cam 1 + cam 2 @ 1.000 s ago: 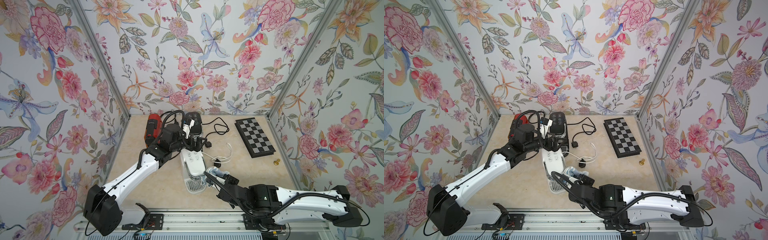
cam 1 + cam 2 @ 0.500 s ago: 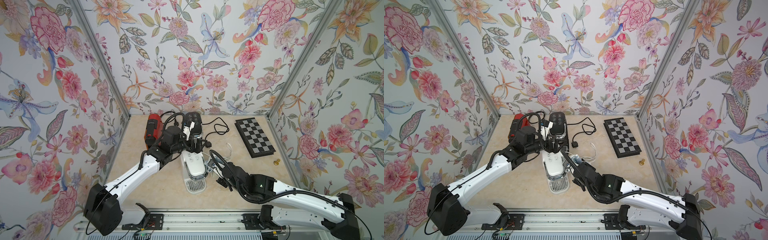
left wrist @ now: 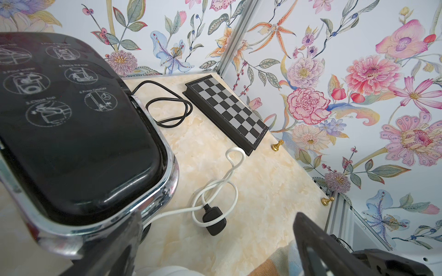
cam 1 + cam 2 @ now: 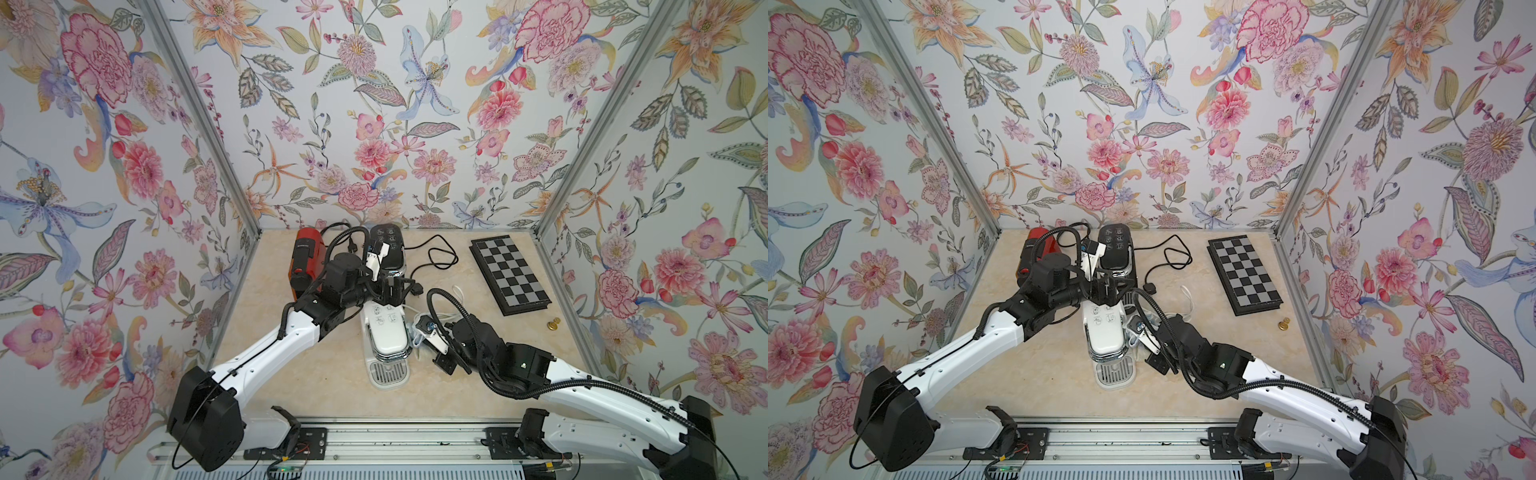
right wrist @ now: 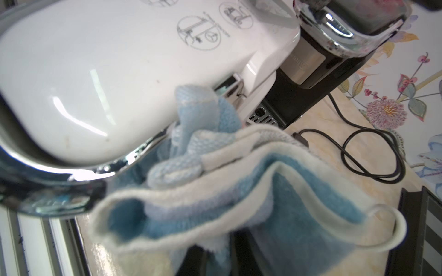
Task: Wipe the surface of a coffee machine
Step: Wipe the dirt from the surface of the coffee machine, then adjust the cleaning item.
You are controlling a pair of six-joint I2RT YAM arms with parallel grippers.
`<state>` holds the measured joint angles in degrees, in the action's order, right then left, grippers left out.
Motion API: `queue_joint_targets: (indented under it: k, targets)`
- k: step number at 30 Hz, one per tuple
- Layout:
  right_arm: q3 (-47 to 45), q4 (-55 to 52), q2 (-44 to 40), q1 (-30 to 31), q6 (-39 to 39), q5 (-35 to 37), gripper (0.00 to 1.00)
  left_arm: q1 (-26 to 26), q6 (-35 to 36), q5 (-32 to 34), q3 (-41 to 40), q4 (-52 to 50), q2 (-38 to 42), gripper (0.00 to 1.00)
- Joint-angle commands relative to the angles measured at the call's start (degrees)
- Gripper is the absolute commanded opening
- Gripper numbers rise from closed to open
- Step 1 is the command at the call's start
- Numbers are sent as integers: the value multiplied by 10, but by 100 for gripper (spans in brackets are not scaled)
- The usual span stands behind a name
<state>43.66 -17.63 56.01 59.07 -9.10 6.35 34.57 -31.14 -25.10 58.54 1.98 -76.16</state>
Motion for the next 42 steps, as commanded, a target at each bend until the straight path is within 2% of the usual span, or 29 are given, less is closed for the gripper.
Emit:
queue_joint_targets:
  k: [1,7,13,18,23,26,29,35,42]
  targets:
    - [-20,33,-31,-24,49,-105,0,6,-15,-12,-14,1,10,99]
    - [-67,81,-71,-67,99,-196,0,6,-17,-17,-19,5,8,99]
    - [-78,84,-51,-58,124,-233,0,6,-18,-21,-19,6,10,99]
    - [-103,82,-73,4,152,-186,0,6,-20,-25,-16,8,11,99]
    - [-111,55,-138,54,186,-117,0,6,-15,-19,7,-3,29,99]
    - [-92,23,-182,56,195,-87,0,6,3,-17,28,-21,52,99]
    - [-53,11,-193,41,202,-86,0,6,17,-25,26,-20,86,99]
    - [23,21,-140,-22,225,-146,0,12,4,-100,-27,39,161,99]
    - [93,74,-82,-45,244,-168,0,49,-11,-125,-84,76,208,99]
